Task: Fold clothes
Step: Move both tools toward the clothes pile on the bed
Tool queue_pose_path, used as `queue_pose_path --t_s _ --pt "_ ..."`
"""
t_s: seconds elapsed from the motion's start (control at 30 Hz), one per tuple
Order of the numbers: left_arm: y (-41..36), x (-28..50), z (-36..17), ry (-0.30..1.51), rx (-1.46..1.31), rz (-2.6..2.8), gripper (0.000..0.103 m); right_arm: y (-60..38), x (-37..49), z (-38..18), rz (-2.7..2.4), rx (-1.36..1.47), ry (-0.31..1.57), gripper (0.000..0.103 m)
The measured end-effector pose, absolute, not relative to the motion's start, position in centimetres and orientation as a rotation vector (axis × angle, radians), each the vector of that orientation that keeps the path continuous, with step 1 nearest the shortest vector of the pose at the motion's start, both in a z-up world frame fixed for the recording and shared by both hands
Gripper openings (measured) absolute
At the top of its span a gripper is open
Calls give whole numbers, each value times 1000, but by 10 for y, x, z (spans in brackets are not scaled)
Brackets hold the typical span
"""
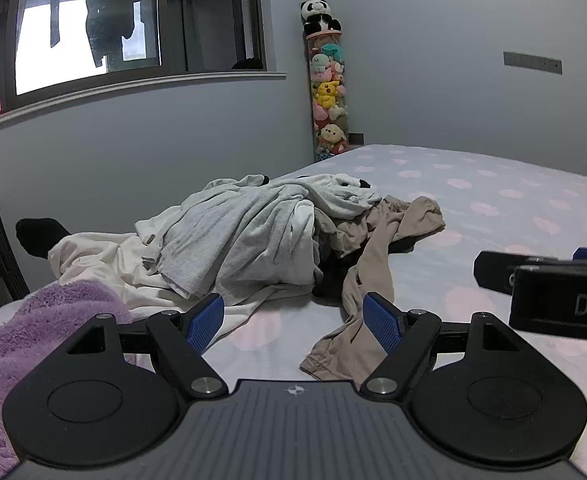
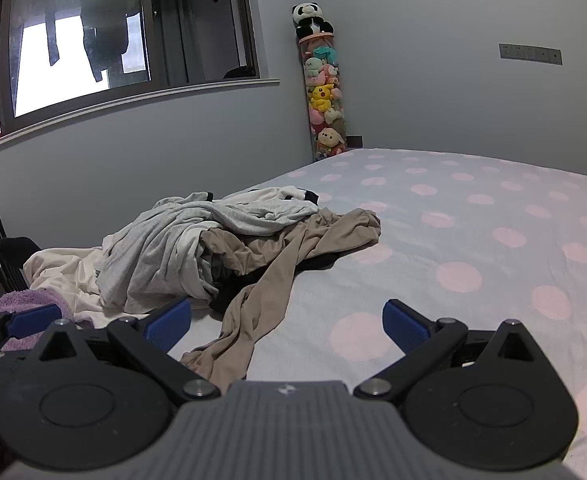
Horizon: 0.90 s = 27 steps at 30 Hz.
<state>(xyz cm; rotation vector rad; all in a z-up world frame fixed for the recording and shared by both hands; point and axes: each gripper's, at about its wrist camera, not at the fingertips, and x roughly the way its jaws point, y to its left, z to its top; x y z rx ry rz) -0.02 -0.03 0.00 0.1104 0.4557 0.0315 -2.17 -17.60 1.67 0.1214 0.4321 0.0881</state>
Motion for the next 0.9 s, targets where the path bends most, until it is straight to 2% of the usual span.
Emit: queue_pose_path --t_s 0.9 --pt "-2 -2 -7 466 117 20 74 -180 -23 12 66 114 429 102"
